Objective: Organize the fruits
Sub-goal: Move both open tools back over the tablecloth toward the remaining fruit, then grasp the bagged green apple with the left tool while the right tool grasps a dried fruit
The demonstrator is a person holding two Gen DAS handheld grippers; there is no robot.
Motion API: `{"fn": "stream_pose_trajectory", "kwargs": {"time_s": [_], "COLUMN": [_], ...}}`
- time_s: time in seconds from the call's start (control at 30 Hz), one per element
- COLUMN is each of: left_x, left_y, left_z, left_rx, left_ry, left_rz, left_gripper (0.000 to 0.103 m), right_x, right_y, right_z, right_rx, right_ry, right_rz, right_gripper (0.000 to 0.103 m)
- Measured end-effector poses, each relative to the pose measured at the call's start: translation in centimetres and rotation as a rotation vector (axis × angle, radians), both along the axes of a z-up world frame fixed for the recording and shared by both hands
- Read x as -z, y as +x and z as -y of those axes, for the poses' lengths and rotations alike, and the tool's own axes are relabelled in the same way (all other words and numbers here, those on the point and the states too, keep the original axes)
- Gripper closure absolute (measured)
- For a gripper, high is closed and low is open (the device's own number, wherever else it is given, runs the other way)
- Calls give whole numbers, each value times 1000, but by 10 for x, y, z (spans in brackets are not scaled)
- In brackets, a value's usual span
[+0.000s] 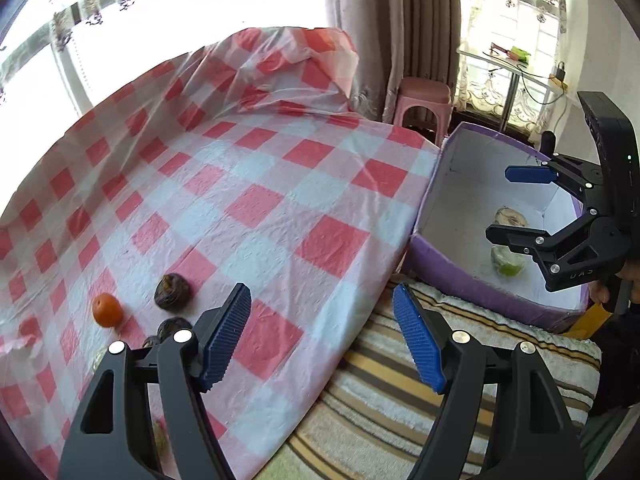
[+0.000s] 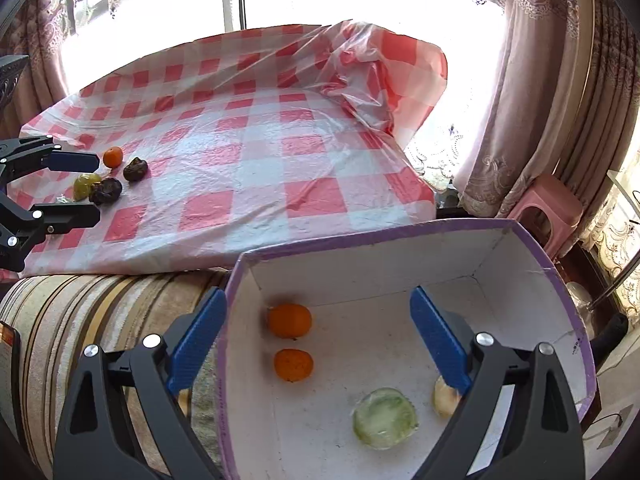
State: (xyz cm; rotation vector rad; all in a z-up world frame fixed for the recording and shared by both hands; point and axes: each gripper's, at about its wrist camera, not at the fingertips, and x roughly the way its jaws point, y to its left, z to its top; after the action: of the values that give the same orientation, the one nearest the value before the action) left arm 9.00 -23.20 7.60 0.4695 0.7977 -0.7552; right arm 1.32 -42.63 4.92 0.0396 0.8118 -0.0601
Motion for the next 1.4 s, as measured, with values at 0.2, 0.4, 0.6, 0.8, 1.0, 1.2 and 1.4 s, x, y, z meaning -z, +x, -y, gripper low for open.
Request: {"fn": "stream_pose_trajectory", "kwargs": {"time_s": [0.2, 0.4, 0.6, 0.8, 1.0, 1.2, 1.4], "left_x": [6, 20, 43, 56, 61, 66, 73], "left_y": [3, 1, 4, 15, 34, 48, 55], "left_z": [-89, -171, -216, -216, -207, -196, -186], "left_rx": [-216, -461, -585, -599, -625, -624, -613], "left_ry": [-108, -158, -172, -162, -139, -83, -32], "left_rz": [-26, -16, -74, -108, -123, -101, -86], "left_gripper": [30, 31, 31, 31, 27, 25, 35], "right_x": [-1, -2, 0, 9, 14, 16, 22], "right_y": [15, 36, 61, 89, 113, 131, 151], "right_z": [-48, -87, -115, -144, -174, -199, -214], "right_rx": [-106, -183, -206, -232, -276, -314, -329], "right_ry": [38, 75, 111, 130, 105, 70, 53], "right_rz": [21, 29, 31, 8, -5, 2, -12], "right_gripper": [10, 10, 10, 9, 8, 8, 8]}}
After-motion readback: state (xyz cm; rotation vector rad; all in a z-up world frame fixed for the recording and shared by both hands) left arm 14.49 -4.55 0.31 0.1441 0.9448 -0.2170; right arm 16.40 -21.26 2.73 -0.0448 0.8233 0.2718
